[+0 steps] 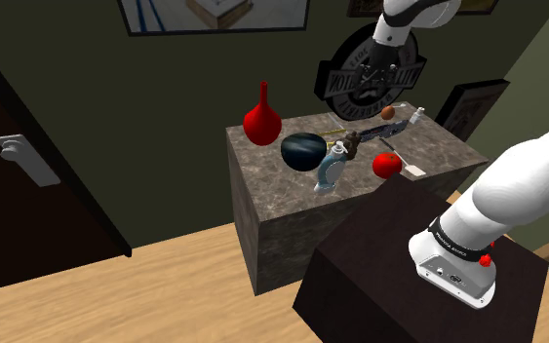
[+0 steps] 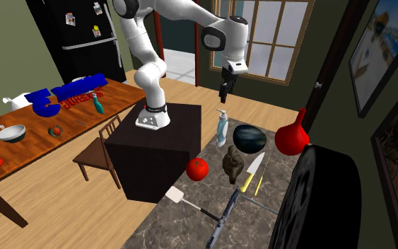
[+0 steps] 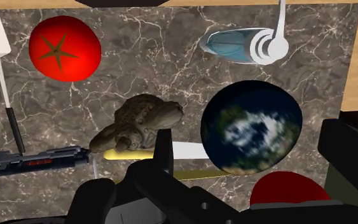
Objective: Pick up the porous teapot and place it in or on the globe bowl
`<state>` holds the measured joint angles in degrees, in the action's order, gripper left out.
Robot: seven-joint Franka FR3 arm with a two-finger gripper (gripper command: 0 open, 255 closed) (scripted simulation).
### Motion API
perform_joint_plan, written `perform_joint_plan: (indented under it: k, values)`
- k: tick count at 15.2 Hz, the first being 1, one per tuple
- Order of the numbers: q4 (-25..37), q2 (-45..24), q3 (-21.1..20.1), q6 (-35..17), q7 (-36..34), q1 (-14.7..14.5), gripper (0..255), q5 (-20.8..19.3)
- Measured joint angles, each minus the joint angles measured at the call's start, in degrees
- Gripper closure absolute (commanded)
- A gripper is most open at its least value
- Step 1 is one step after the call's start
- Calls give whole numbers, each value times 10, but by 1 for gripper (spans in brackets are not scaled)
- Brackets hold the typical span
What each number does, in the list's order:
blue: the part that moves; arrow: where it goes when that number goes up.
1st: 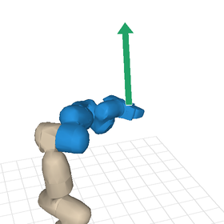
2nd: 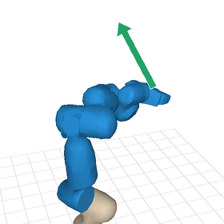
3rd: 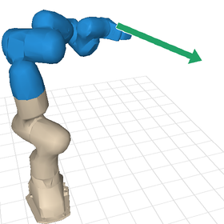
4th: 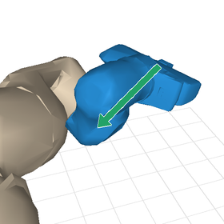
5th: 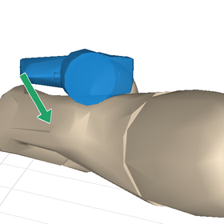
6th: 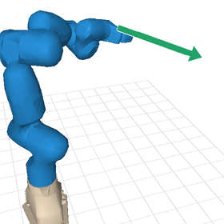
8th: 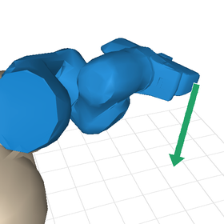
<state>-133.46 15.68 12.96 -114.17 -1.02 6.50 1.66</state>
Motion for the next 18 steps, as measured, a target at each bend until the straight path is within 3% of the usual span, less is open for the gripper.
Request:
perform_joint_plan:
  k: [10,18]
  values:
    - [90,-213,50,-75,74,29,0,81]
    - [200,-390,54,-93,131,82,0,161]
